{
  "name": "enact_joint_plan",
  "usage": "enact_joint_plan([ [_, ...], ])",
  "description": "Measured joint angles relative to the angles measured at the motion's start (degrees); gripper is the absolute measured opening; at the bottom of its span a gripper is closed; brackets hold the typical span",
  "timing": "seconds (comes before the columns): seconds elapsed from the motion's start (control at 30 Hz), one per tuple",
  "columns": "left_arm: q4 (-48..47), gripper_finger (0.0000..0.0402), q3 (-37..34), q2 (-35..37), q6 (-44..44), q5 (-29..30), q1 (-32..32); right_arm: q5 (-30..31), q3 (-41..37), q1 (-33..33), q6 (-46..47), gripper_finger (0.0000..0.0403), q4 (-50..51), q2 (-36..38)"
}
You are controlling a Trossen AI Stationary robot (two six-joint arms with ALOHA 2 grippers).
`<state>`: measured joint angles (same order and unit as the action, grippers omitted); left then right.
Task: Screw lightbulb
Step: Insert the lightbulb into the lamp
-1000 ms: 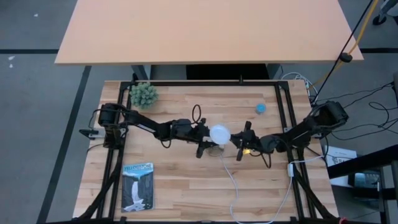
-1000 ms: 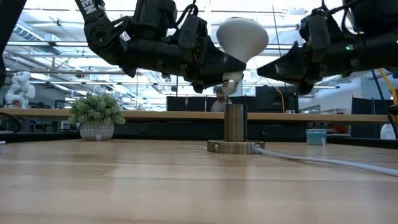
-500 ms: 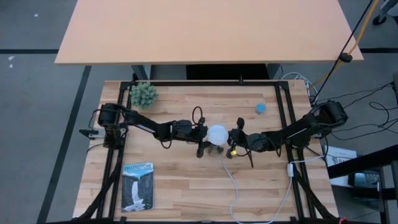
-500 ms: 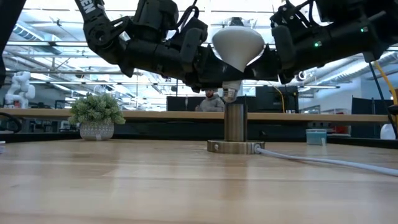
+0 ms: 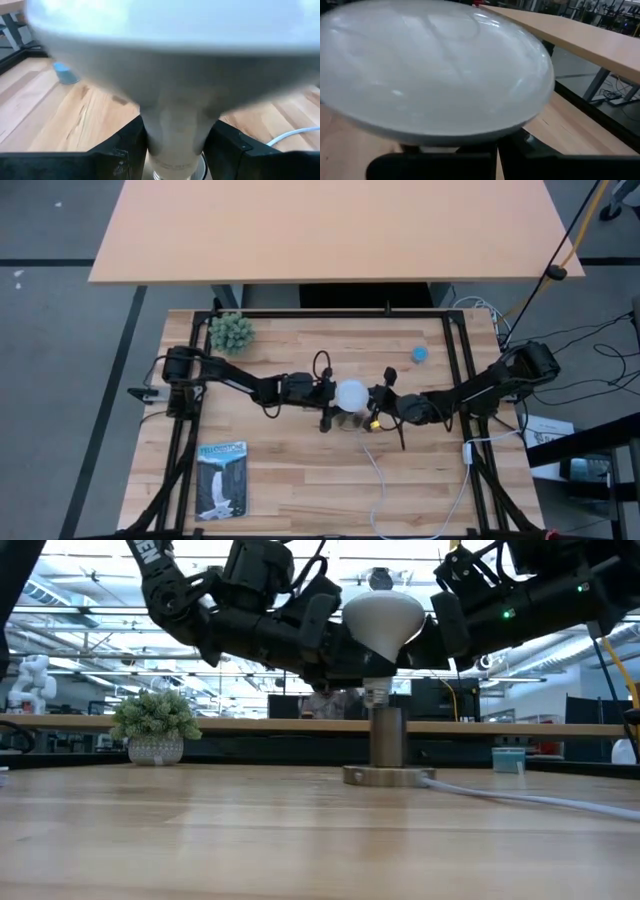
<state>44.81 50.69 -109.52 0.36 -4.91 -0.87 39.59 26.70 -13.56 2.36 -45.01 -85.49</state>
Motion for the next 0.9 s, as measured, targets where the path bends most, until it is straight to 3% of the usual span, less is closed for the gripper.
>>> enact_joint_plan([
  [0.33, -2.17, 0.0167, 4.75, -1.74, 1.53, -0.10, 0.93, -0.29, -0.13, -0.10, -0.24, 0.0000, 0.65, 0.56],
  [0.57, -3.22, 0.0168, 4.81, -1.76, 1.52, -0.18, 0.98, 1.33, -0.10, -1.47, 0.00, 0.0000, 8.16, 6.86],
  [0.7, -3.71, 0.0168, 4.83, -1.85, 1.45, 0.00, 1.48, 0.54, 0.08, -2.23, 4.98, 0.0000, 15.07, 10.16],
  [0.9, -4.04, 0.0168, 4.83, -1.94, 1.66, 2.87, 2.13, -0.30, 0.11, -2.73, 7.67, 0.0000, 17.64, 10.27],
])
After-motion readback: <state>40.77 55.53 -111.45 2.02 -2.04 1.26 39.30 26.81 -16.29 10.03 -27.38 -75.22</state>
